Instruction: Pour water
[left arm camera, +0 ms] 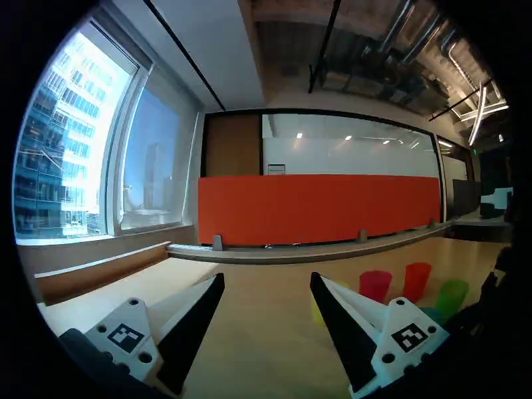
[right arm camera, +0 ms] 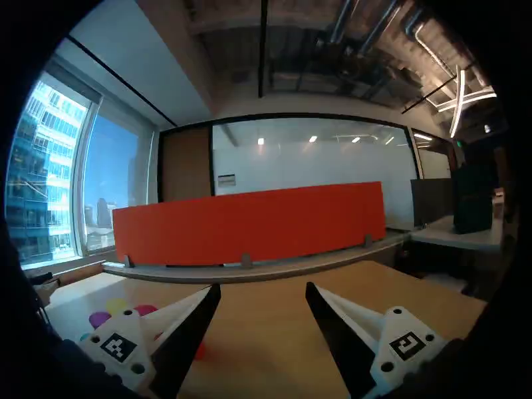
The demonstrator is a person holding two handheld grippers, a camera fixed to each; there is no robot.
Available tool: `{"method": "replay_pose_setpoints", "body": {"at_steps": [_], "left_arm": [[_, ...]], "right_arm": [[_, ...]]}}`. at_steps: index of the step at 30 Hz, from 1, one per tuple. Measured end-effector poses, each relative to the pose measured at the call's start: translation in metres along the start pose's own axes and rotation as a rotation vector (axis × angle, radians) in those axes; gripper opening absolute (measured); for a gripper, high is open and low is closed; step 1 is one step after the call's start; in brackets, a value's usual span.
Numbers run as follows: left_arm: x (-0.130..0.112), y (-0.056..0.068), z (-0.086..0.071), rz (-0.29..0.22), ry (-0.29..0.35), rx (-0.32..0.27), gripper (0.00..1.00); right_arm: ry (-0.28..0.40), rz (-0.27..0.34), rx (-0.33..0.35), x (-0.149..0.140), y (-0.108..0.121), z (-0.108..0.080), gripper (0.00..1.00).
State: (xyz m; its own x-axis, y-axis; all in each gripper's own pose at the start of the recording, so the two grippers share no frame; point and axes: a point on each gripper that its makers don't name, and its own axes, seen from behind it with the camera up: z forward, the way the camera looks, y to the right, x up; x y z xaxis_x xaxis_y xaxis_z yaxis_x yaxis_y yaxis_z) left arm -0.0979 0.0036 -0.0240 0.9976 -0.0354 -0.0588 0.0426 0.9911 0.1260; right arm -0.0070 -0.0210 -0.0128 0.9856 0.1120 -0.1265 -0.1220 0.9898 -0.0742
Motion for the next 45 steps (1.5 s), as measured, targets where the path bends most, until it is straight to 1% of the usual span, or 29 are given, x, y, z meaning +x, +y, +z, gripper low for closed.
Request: {"method": "replay_pose_setpoints", "body": {"at_steps": [3, 9, 12, 18, 29, 39, 45], "left_arm": [[-0.003, -0.002, 0.0, 0.008, 0.0, 0.007, 0.96], [-0.01, -0.003, -0.001, 0.01, -0.006, 0.01, 0.96], [-0.014, -0.006, -0.001, 0.005, -0.013, 0.017, 0.96], [-0.013, -0.007, 0.0, -0.015, -0.013, 0.011, 0.96], [-0.017, -0.004, 0.001, -0.013, -0.031, 0.003, 0.96], [-0.03, -0.004, 0.003, -0.012, -0.07, -0.001, 0.96], [-0.031, -0.003, 0.004, -0.012, -0.081, -0.006, 0.96]], "right_arm": [[0.005, 0.0, 0.007, 0.004, -0.004, 0.001, 0.99], [0.011, -0.008, 0.021, 0.009, -0.012, 0.004, 0.99], [0.011, -0.014, 0.026, 0.011, -0.016, 0.004, 0.99], [0.016, -0.016, 0.03, 0.016, -0.02, 0.003, 0.99], [0.017, -0.017, 0.029, 0.015, -0.019, 0.001, 0.99], [0.014, -0.013, 0.026, 0.014, -0.014, -0.003, 0.99], [0.022, -0.011, 0.02, 0.015, -0.008, -0.006, 0.99]]}}
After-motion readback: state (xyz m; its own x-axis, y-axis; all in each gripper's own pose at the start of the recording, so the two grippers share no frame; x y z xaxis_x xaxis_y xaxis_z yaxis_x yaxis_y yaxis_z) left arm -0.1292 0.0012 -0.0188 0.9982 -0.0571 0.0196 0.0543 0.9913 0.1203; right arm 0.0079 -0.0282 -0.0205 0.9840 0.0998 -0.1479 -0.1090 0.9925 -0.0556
